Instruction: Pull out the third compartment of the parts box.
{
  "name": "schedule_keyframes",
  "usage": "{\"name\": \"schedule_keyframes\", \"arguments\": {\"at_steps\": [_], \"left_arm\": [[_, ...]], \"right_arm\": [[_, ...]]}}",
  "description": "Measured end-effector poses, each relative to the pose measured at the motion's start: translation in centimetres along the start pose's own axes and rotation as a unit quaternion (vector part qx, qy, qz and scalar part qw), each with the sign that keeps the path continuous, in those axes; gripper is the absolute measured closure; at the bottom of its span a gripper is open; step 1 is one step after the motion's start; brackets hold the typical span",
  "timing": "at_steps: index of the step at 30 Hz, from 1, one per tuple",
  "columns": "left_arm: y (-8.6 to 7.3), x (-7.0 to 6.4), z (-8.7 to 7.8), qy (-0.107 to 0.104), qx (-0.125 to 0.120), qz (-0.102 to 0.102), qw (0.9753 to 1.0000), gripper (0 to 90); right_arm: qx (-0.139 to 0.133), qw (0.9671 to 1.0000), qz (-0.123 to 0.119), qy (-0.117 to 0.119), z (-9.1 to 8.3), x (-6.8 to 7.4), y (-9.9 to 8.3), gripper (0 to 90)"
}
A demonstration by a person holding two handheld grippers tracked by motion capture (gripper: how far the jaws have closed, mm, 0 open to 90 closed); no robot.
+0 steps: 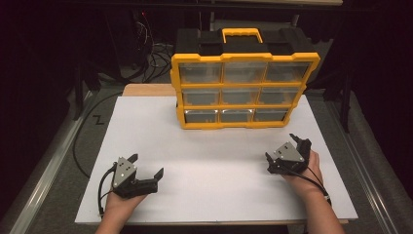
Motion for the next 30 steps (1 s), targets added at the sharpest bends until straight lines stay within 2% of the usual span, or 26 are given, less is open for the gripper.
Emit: {"name": "schedule_keyframes", "arguments": {"at_steps": [3, 4, 5, 6, 11, 13, 15, 17, 23, 24, 25, 26, 30], "left_arm": [[0.0, 0.0, -0.1, -0.004, 0.0, 0.001, 1.0, 0.9], [0.1, 0.0, -0.2, -0.006, -0.001, -0.001, 1.0, 0.9], [0.1, 0.0, -0.2, -0.008, -0.003, 0.001, 1.0, 0.9], [0.1, 0.0, -0.2, -0.008, -0.003, 0.001, 1.0, 0.9], [0.2, -0.1, -0.2, -0.01, -0.004, 0.003, 0.9999, 0.9], [0.2, -0.2, -0.3, -0.01, -0.009, 0.003, 0.9999, 0.9], [0.2, -0.3, -0.3, -0.01, -0.011, 0.002, 0.9999, 0.8], [0.2, -0.4, -0.3, -0.009, -0.013, 0.003, 0.9999, 0.6], [0.1, -0.3, -0.1, -0.005, -0.019, 0.005, 0.9998, 0.4], [0.1, -0.3, -0.2, -0.008, -0.017, 0.005, 0.9998, 0.4], [0.1, -0.3, -0.2, -0.01, -0.014, 0.006, 0.9998, 0.4], [0.2, -0.4, -0.3, -0.015, -0.018, 0.007, 0.9997, 0.4], [0.2, -0.5, -0.4, -0.015, -0.026, 0.013, 0.9995, 0.4]], "right_arm": [[-0.001, 0.9996, -0.03, 0.001, 0.0, 0.4, 0.2, 1.0], [0.0, 0.9995, -0.03, 0.001, 0.0, 0.5, 0.2, 1.0], [-0.004, 0.999, -0.045, -0.002, 0.0, 0.7, 0.4, 1.0], [-0.004, 0.999, -0.045, -0.002, 0.0, 0.7, 0.4, 1.0], [-0.009, 0.9964, -0.085, 0.001, -0.3, 1.1, 0.7, 1.0], [-0.007, 0.9965, -0.084, 0.001, -0.3, 1.2, 0.8, 1.0], [-0.004, 0.995, -0.1, 0.002, -0.4, 1.3, 0.9, 1.1], [-0.004, 0.9948, -0.102, 0.002, -0.4, 1.4, 0.9, 1.0], [-0.003, 0.9919, -0.127, 0.004, -0.6, 1.8, 1.2, 1.0], [-0.004, 0.9905, -0.138, 0.005, -0.7, 1.7, 1.3, 1.0], [-0.004, 0.9905, -0.137, 0.004, -0.8, 1.9, 1.3, 1.0], [-0.002, 0.9886, -0.15, 0.003, -1.0, 1.8, 1.4, 1.0], [-0.003, 0.9863, -0.165, 0.004, -1.1, 1.8, 1.4, 1.0]]}}
Point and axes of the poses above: each handheld gripper's, and its own axes: z roughly forward along the jaws, y roughly out of its top, x roughly to its left, the point moved 2 cm from there along z, roughly forward along the jaws, and after that the axes turned 15 degrees about -x, right-handed, at the moved point
